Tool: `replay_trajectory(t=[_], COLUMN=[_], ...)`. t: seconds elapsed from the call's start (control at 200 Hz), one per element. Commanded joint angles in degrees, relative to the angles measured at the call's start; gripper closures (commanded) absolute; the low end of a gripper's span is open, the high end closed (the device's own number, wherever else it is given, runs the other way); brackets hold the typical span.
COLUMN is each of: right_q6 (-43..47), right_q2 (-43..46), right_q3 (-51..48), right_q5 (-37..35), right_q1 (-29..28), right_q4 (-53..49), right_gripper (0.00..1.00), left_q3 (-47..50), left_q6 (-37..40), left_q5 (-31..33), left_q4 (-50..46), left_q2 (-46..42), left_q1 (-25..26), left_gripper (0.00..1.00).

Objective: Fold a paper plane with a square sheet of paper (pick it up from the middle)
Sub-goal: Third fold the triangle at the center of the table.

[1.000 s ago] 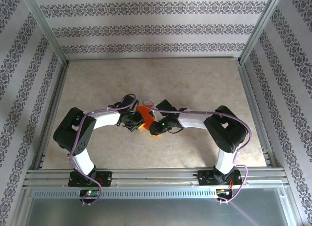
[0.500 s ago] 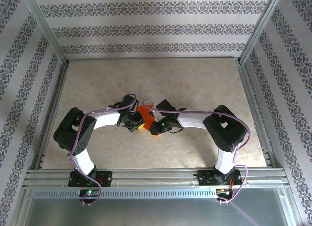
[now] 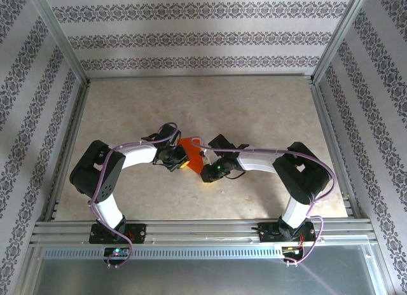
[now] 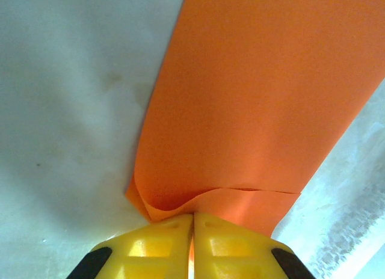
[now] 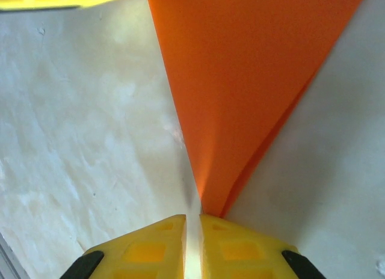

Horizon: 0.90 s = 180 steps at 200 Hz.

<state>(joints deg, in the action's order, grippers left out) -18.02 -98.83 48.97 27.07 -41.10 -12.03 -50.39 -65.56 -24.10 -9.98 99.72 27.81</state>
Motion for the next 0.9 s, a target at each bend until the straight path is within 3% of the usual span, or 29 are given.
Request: replay_trajectory(t=[0.0,0.115,0.55,0.894], right_q6=[0.26,-1.19,-3.16,-3.66], right_q2=[3.59,5.37,-3.97,-6.12], right_q3=[-0.53,1.37,6.82,6.39], right_q5=[-0.23,0.26,-4.18,-5.43], right_q1=[0.65,0.53,-0.30,-0.38], right_q4=[-2.96,-0.52,0.38,-1.31], right_gripper=[0.85,0.85,0.90,0.90], left_q3=[1.17,0.96,-0.05,1.97], left_q6=[1.31,1.56,2.59,5.97], left_q5=[4.18,3.97,2.47,-1.80], left_q4=[-5.40,-5.24,-3.15,9.54], left_q2=[3.55,3.37,2.69,-3.00], left_q1=[0.84,0.84,0.84,1.17], left_gripper=[0.90,0.90,0.90,0.87])
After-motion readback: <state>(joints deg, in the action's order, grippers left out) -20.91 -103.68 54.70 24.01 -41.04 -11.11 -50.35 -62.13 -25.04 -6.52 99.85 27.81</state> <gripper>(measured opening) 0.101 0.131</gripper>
